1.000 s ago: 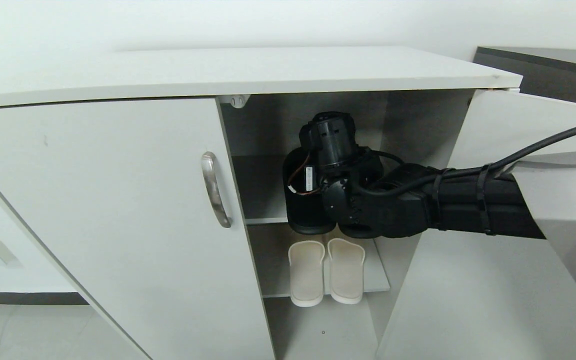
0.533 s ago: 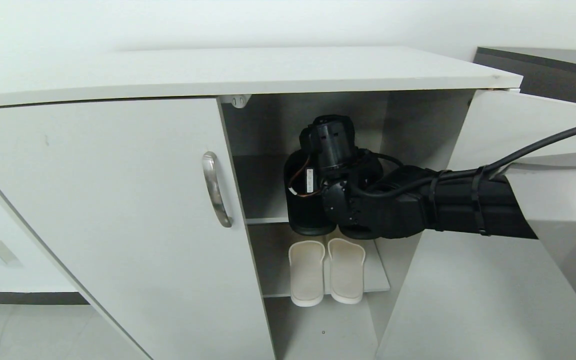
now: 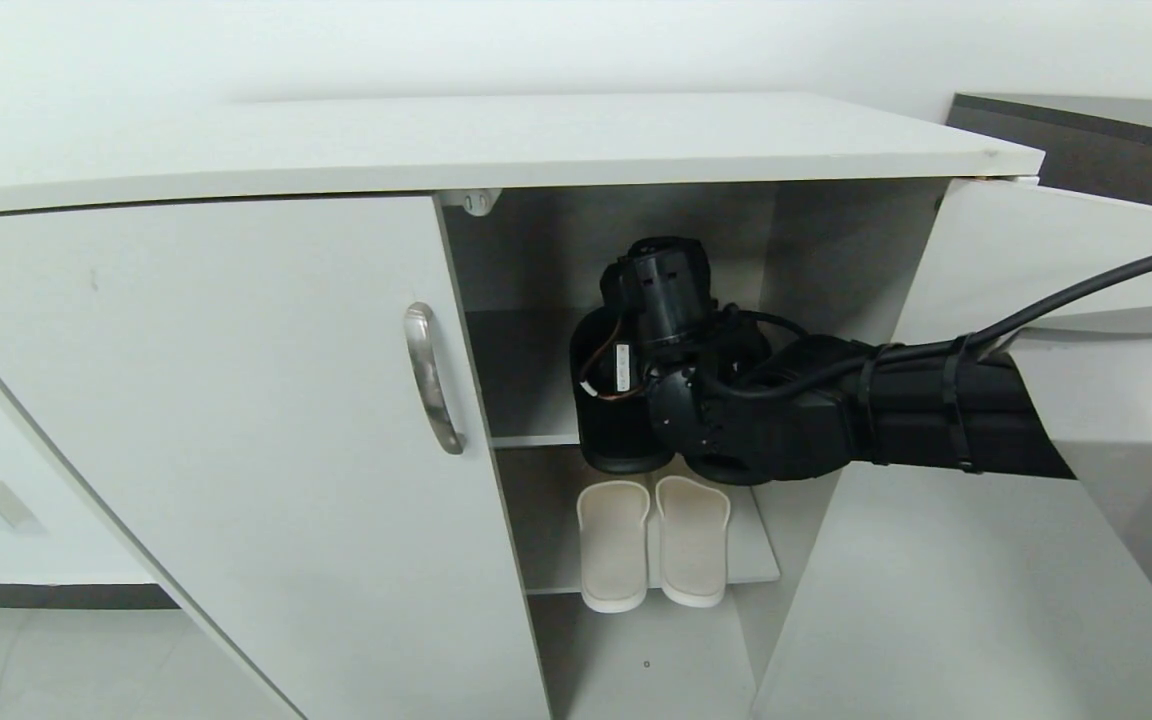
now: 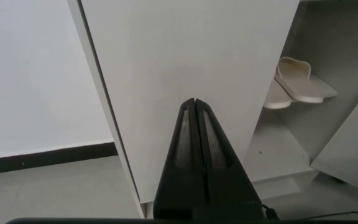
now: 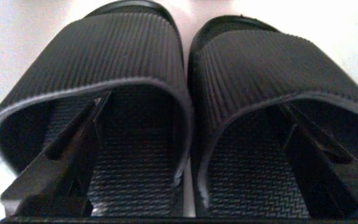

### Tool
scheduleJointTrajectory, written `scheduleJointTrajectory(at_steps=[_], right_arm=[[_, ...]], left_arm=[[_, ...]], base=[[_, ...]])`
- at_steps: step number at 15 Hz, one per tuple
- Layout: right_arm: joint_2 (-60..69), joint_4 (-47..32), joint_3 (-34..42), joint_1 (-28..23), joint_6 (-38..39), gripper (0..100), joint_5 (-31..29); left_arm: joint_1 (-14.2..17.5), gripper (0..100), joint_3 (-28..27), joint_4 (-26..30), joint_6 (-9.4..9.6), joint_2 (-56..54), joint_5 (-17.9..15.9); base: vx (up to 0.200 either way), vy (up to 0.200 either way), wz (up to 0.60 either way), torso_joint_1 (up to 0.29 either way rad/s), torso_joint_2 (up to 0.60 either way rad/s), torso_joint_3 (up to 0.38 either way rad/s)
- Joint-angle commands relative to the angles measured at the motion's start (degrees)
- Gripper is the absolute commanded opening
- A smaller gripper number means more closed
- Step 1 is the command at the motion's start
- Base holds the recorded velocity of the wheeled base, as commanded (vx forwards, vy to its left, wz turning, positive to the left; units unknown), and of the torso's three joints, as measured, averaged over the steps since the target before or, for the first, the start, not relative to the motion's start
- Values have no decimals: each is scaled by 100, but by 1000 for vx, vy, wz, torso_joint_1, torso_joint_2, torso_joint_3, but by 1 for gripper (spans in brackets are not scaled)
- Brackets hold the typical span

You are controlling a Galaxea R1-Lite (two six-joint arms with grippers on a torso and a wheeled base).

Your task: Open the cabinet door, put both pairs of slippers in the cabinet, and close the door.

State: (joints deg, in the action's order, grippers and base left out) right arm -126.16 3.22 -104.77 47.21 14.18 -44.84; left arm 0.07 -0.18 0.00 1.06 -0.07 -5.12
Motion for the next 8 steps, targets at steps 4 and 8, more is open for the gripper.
scheduleJointTrajectory(at_steps=[4, 8], right_arm=[[250, 12, 264, 86, 6, 100, -34], [830, 47, 1020, 315, 94, 100, -60]], left_arm=[[1, 0, 1, 0, -1, 7, 2], [1, 0, 1, 0, -1, 7, -7]], base=[[0, 0, 0, 0, 0, 0], [0, 0, 0, 0, 0, 0]])
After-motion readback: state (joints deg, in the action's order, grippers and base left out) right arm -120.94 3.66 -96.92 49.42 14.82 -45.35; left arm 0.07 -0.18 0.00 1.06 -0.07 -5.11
